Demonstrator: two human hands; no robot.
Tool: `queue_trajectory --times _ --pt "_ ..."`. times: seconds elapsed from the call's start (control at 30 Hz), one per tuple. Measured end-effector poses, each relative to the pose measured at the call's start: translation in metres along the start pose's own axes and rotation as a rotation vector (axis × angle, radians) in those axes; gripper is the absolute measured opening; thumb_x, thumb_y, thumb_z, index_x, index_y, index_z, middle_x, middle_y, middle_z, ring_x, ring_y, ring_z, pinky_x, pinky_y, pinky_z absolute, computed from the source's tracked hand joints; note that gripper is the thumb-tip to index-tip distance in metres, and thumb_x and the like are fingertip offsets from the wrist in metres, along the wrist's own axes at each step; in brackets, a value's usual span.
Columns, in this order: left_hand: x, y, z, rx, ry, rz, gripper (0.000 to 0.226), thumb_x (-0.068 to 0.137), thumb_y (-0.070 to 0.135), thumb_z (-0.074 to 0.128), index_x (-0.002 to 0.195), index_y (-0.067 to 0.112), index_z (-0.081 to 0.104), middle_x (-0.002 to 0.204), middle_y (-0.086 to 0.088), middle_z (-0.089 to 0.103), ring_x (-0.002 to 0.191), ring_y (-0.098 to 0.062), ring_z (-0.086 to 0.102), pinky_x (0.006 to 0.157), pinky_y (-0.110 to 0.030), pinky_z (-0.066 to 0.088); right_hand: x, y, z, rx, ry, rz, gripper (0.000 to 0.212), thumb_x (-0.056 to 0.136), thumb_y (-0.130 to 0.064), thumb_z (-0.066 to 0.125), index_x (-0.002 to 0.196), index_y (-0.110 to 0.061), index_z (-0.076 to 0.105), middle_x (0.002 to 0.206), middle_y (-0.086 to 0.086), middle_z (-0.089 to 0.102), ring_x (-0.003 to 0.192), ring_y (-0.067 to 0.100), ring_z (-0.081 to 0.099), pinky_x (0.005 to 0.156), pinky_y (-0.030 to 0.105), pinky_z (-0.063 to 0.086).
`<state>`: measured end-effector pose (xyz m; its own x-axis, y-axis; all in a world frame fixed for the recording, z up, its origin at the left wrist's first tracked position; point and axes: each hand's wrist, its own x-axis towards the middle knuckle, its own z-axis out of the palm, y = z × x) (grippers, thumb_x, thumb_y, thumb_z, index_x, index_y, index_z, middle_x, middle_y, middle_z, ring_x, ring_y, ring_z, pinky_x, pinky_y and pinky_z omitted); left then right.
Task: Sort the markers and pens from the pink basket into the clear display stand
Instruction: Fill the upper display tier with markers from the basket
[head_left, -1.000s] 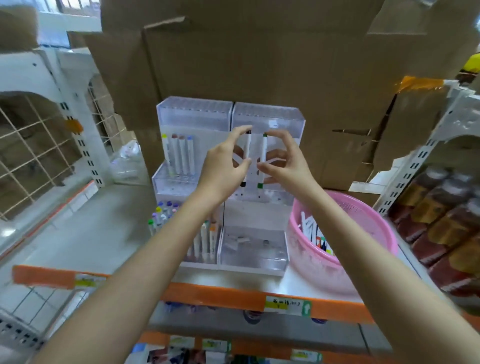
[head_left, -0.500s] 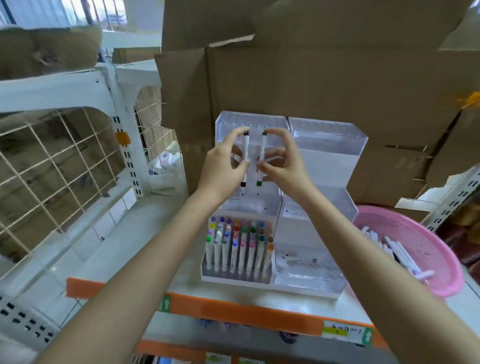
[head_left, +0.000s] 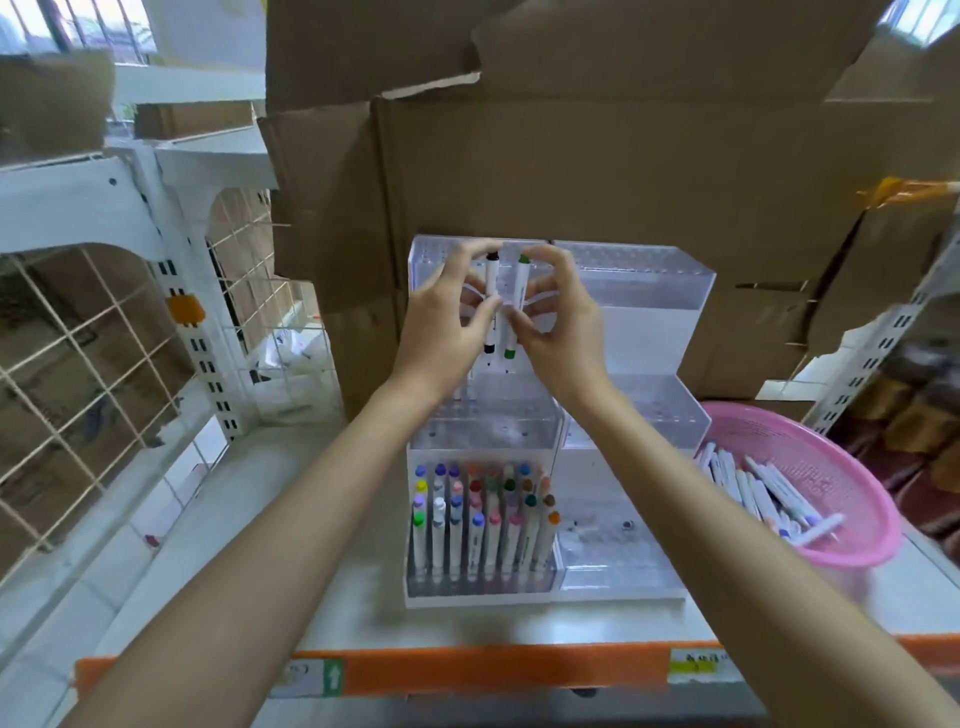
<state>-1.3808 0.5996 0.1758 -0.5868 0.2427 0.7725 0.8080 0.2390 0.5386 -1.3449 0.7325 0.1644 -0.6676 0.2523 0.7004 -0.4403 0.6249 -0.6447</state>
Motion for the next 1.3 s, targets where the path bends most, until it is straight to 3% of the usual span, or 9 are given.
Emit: queue_trajectory --times 0.33,0.53,0.8,0.87,1.03,1.3 --pt "0.002 -0.016 0.003 0.069 -0.055 -0.003 0.044 0.084 0.01 0.071 0.123 0.021 0.056 0.08 0.005 0.061 0.074 -0.002 0.06 0.07 -0.008 0.049 0.001 0.006 0.009 -0.006 0.046 -0.026 0.045 0.084 -0.003 0.069 0.122 -0.02 0.05 0.088 0.002 0.054 0.071 0.007 0.058 0.058 0.016 0.05" --pt "-0.001 -0.019 0.005 0.138 -0.082 0.021 0.042 0.082 0.011 0.072 0.121 0.016 0.058 0.08 0.001 0.066 0.075 -0.008 0.063 0.071 -0.017 0.053 0.001 0.008 0.009 0.008 0.049 -0.029 0.045 0.084 -0.002 0.068 0.121 -0.019 0.05 0.087 0.0 0.054 0.071 0.009 0.059 0.057 0.014 0.048" --pt "-0.004 -0.023 0.009 0.161 -0.048 0.034 0.03 0.081 0.008 0.073 0.109 0.007 0.063 0.087 0.001 0.066 0.078 -0.005 0.059 0.07 0.0 0.042 -0.002 0.009 0.01 0.002 0.037 -0.031 0.044 0.084 -0.002 0.068 0.12 -0.019 0.05 0.086 0.0 0.053 0.07 0.011 0.058 0.057 0.022 0.05" --pt "-0.003 -0.022 0.008 0.183 -0.045 0.06 0.027 0.083 0.009 0.072 0.109 0.006 0.064 0.088 -0.003 0.067 0.078 -0.007 0.06 0.071 -0.004 0.045 -0.002 0.01 0.009 -0.002 0.031 -0.028 0.044 0.084 -0.002 0.068 0.12 -0.021 0.051 0.087 0.002 0.054 0.069 0.011 0.058 0.056 0.023 0.05" --pt "0.0 -0.021 0.007 0.276 -0.044 0.086 0.017 0.087 0.013 0.066 0.104 0.009 0.065 0.082 -0.002 0.064 0.08 -0.015 0.058 0.069 -0.033 0.053 -0.004 0.01 0.008 -0.005 0.02 -0.01 0.044 0.084 -0.004 0.068 0.121 -0.021 0.05 0.088 0.003 0.054 0.067 0.013 0.057 0.057 0.03 0.053" --pt "-0.006 -0.026 0.009 0.418 -0.069 0.114 0.015 0.084 0.017 0.067 0.099 0.013 0.068 0.082 0.002 0.068 0.084 -0.019 0.055 0.078 -0.028 0.031 -0.004 0.009 0.007 -0.025 0.028 -0.013 0.043 0.084 -0.005 0.069 0.121 -0.02 0.051 0.086 0.003 0.055 0.068 0.012 0.058 0.057 0.031 0.053"
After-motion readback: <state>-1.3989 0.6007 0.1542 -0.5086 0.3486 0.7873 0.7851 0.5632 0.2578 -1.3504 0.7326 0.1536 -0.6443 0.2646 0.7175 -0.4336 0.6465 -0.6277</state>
